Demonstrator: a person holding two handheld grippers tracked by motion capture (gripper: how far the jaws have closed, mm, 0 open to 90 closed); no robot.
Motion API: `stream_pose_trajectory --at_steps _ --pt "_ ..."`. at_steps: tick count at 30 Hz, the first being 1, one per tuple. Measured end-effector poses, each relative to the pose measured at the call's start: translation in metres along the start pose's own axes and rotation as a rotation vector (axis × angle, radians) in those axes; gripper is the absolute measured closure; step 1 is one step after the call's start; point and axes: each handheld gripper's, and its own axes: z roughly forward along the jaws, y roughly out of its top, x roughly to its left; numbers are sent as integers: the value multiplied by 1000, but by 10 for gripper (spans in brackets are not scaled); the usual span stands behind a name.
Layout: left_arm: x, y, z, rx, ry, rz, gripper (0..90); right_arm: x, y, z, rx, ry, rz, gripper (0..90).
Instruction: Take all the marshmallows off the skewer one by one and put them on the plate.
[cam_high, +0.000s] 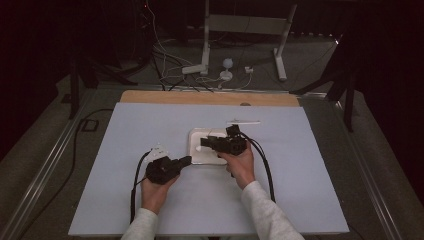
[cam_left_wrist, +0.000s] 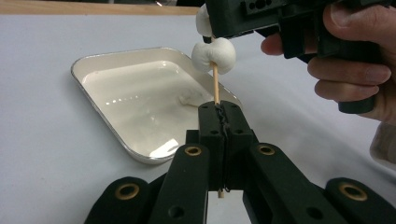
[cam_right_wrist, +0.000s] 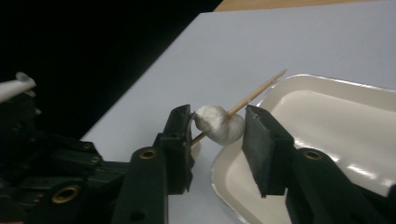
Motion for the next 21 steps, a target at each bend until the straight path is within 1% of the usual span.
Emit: stream_pose_trajectory --at_steps 3,4,5,10,13,14,17,19,21 --pt "0 0 0 -4 -4 4 900 -1 1 -1 -1 29 27 659" --pt "0 0 -1 -8 -6 5 900 -1 1 -1 -1 29 27 659" --pt "0 0 -1 -11 -12 6 900 -2 1 -2 -2 46 40 675" --pt "-1 -1 1 -2 -22 16 900 -2 3 -3 2 95 57 727" --pt "-2 -1 3 11 -23 22 900 -1 3 -4 0 100 47 745" --pt "-3 -1 4 17 -24 31 900 1 4 -5 -6 100 40 757" --pt "-3 -1 4 21 -20 41 900 2 5 -6 -16 99 38 767" --pt "-4 -1 3 19 -22 45 900 3 7 -9 -43 91 31 778" --pt "-4 -1 3 22 -20 49 900 4 8 -11 -59 85 37 784"
